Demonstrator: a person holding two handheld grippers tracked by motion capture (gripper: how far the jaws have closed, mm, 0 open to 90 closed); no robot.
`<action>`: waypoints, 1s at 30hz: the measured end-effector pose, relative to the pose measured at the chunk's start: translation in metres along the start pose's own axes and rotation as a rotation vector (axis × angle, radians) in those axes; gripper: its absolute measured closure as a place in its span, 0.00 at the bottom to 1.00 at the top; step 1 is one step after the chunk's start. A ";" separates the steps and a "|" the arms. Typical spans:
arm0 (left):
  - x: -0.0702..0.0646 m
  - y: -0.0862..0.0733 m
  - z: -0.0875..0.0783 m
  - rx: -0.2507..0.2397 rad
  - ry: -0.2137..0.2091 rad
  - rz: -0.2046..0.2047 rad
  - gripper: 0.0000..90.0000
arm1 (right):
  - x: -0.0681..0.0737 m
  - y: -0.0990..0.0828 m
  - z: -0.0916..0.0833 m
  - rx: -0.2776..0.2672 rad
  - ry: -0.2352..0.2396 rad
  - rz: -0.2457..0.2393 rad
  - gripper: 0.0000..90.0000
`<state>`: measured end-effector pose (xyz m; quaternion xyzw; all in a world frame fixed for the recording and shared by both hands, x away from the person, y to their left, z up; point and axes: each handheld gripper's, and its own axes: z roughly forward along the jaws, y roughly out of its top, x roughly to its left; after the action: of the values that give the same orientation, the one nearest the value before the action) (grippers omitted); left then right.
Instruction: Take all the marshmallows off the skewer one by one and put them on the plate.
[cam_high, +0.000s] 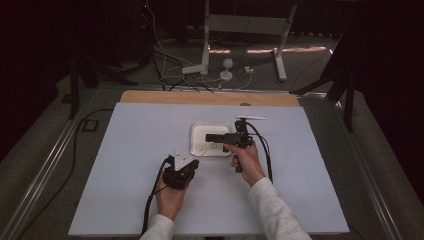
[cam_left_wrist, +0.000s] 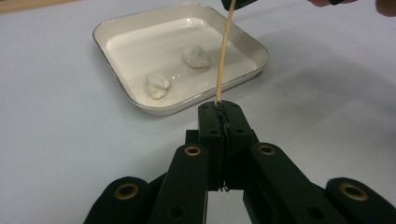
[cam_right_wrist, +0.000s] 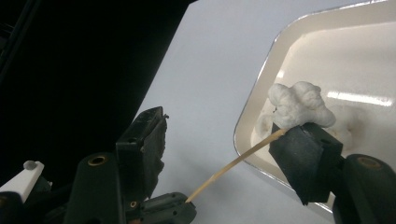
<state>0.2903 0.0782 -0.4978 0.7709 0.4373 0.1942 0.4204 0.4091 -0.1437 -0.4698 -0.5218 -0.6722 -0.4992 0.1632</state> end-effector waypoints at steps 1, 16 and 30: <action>0.000 0.000 0.001 0.007 0.000 0.001 1.00 | 0.000 0.000 0.000 0.004 -0.003 0.006 0.40; -0.001 -0.004 0.011 0.056 -0.015 -0.017 1.00 | -0.012 -0.013 0.003 0.025 0.004 0.062 0.41; -0.001 -0.005 0.016 0.105 -0.026 -0.018 1.00 | -0.013 -0.017 -0.007 0.029 0.004 0.058 0.40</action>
<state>0.2978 0.0712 -0.5108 0.7903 0.4484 0.1571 0.3870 0.3979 -0.1557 -0.4847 -0.5378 -0.6635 -0.4857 0.1865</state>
